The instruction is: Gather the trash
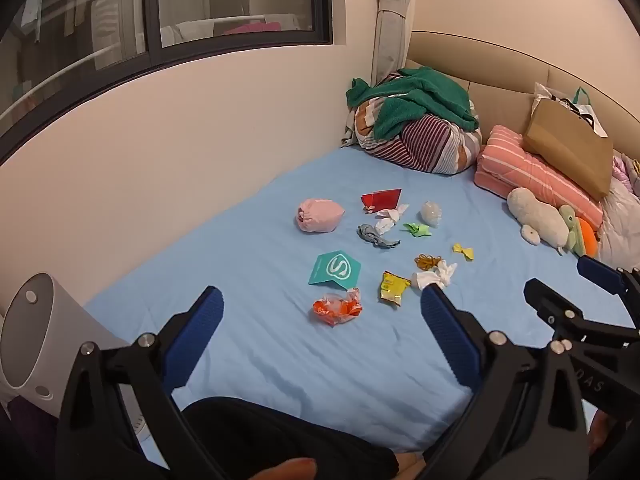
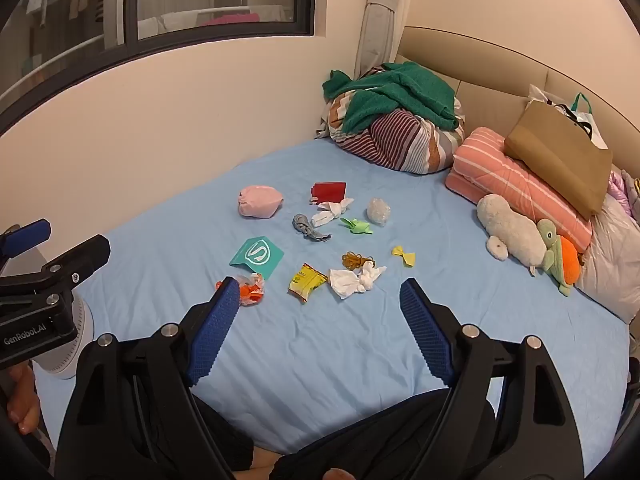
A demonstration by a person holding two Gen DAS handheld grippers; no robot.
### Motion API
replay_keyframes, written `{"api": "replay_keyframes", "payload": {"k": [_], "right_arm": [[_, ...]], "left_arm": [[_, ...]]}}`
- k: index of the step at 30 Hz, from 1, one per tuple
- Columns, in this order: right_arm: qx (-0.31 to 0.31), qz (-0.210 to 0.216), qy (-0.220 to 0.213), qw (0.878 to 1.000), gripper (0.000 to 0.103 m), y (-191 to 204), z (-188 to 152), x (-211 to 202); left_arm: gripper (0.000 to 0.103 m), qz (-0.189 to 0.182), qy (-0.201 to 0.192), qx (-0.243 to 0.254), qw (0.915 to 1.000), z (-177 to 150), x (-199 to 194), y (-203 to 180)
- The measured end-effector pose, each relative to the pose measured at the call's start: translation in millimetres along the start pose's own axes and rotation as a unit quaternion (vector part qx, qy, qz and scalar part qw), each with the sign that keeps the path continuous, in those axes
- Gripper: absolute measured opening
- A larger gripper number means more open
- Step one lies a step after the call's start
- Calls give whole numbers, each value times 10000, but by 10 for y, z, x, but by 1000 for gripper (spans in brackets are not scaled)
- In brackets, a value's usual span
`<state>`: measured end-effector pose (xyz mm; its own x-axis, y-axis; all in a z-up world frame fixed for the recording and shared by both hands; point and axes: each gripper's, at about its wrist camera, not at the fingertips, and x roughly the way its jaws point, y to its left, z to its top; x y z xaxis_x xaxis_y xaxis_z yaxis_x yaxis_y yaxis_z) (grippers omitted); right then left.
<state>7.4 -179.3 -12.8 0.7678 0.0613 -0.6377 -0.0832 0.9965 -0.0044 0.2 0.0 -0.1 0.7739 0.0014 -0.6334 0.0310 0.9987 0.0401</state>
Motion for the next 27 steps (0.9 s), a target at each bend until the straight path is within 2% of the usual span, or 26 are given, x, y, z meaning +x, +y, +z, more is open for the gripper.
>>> {"api": "replay_keyframes", "payload": {"k": [27], "right_arm": [[2,-15,-36,10000,79,4,7,-31]], "left_arm": [[98,5,-29,10,10000,-1,-2,-1]]}}
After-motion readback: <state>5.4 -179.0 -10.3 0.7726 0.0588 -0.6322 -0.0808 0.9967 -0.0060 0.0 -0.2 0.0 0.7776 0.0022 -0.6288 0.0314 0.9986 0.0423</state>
